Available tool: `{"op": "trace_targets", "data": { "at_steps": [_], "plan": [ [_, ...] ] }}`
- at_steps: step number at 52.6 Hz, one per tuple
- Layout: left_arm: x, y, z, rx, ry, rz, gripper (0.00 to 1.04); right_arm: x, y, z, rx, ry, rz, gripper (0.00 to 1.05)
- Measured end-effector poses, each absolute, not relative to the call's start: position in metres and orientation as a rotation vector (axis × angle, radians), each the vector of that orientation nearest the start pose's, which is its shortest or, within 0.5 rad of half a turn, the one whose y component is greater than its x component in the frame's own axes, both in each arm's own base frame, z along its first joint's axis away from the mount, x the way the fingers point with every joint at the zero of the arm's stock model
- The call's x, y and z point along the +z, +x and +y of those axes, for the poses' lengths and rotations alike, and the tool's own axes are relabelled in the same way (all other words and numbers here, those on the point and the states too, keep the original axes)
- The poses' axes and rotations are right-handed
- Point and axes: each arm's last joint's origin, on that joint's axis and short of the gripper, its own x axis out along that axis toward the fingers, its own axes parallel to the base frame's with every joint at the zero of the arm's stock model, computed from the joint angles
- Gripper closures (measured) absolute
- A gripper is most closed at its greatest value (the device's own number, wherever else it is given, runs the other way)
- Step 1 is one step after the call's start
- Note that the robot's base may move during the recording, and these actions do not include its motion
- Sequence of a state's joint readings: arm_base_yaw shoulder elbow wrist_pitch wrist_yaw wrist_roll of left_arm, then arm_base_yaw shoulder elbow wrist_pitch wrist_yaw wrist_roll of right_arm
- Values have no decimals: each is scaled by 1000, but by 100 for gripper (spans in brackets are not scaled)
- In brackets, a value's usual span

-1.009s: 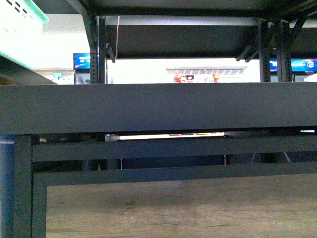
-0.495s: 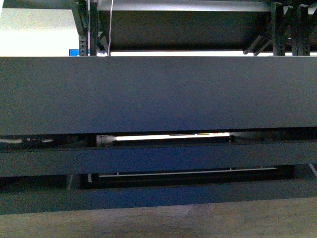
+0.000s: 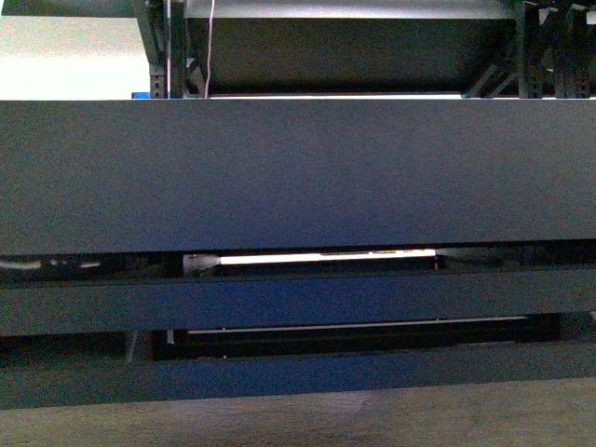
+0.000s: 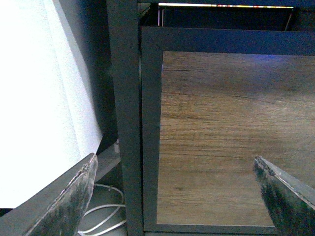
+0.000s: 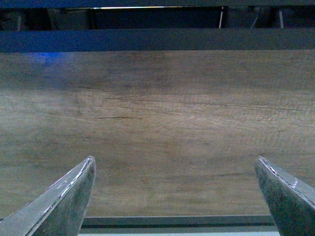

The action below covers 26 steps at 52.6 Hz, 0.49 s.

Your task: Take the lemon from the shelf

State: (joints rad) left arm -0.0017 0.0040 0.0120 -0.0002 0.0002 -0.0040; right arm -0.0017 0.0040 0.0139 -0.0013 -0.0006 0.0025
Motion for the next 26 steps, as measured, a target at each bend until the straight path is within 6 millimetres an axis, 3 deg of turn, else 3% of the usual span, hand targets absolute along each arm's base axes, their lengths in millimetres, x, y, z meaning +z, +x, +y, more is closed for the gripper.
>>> {"op": "trace_targets", "data": {
  "at_steps": [26],
  "plan": [
    [167,97,0,-2,-4,-8,8,168,97,0,-2,2,-9,8]
  ]
}}
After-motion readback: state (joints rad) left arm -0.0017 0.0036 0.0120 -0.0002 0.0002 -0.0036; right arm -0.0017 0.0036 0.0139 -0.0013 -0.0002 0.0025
